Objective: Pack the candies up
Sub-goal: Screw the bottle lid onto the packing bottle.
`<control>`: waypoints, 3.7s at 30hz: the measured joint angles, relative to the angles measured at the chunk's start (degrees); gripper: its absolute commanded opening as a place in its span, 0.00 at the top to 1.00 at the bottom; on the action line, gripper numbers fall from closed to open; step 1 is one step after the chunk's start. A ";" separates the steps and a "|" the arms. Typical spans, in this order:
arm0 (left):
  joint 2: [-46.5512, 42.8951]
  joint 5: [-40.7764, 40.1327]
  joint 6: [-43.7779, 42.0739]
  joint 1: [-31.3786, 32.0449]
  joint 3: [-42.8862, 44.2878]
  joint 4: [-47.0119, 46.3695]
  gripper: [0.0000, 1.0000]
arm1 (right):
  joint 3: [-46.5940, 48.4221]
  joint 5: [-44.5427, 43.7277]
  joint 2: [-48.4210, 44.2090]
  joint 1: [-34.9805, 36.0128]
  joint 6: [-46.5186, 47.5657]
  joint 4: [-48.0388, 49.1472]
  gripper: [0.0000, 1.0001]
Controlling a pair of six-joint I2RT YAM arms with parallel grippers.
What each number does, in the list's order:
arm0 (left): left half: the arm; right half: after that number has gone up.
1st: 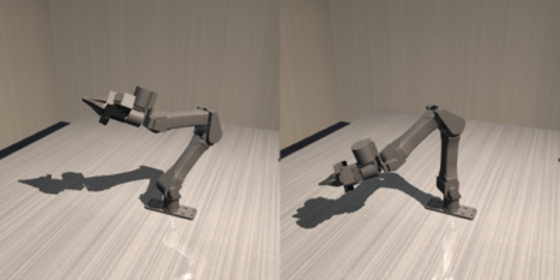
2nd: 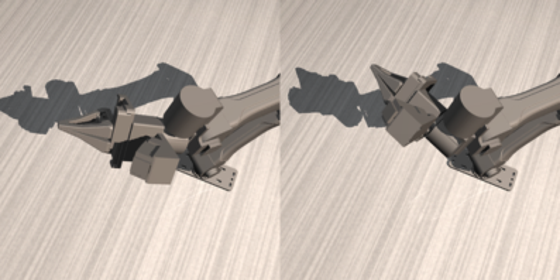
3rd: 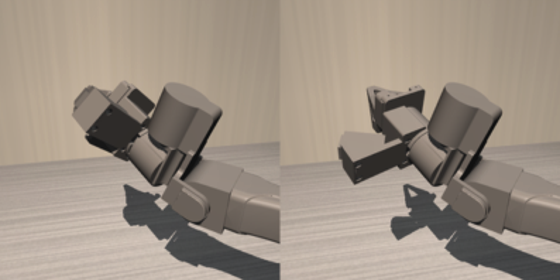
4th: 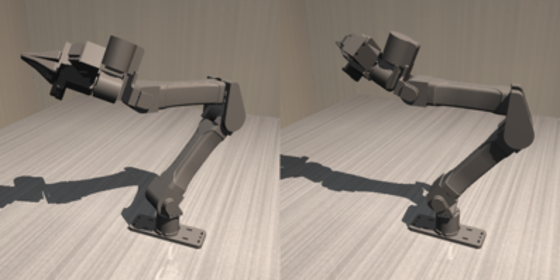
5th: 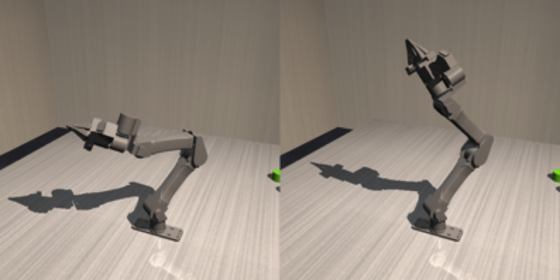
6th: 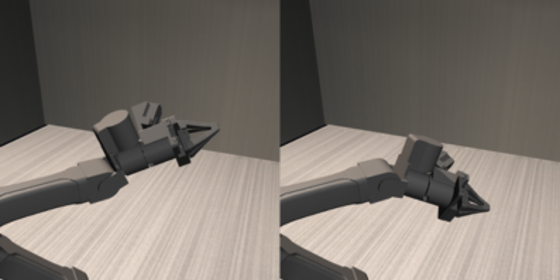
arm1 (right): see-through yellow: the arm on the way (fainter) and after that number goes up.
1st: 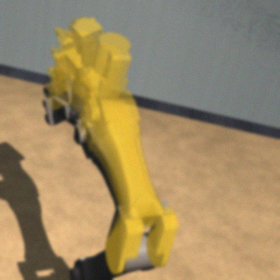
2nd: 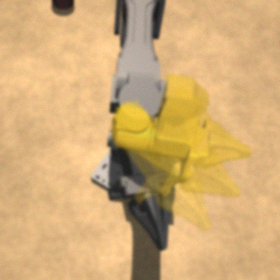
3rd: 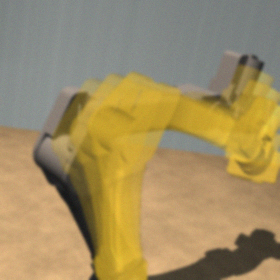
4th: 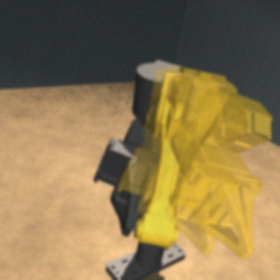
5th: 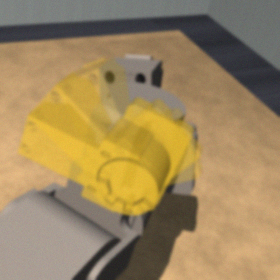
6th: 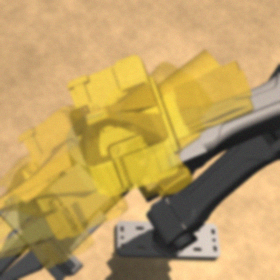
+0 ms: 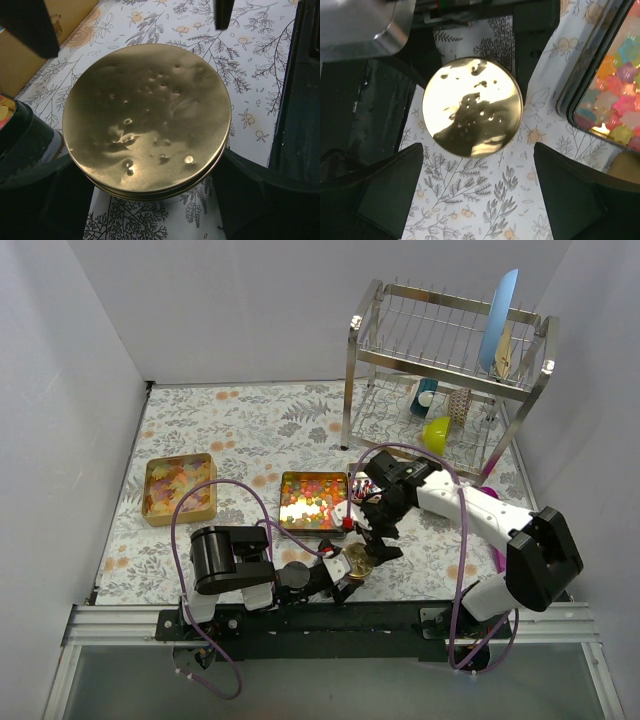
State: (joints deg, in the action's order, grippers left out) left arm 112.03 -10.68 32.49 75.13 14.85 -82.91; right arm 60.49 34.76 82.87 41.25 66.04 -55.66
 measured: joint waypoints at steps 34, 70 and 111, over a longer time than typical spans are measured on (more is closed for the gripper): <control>0.70 0.31 1.66 -1.70 0.94 0.02 1.00 | -6.73 -2.71 -12.83 2.80 2.84 -11.96 0.04; 0.70 0.55 0.39 -1.46 1.09 0.02 1.00 | -8.44 -4.57 -5.29 4.50 -1.36 9.05 0.07; 0.81 -0.15 1.64 -1.88 1.11 0.02 1.00 | 1.73 2.10 6.21 1.18 5.38 -0.44 0.07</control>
State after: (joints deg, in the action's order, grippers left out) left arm 112.84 -10.83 34.13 73.25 15.97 -82.89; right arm 62.22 36.86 89.08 42.44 71.42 -56.10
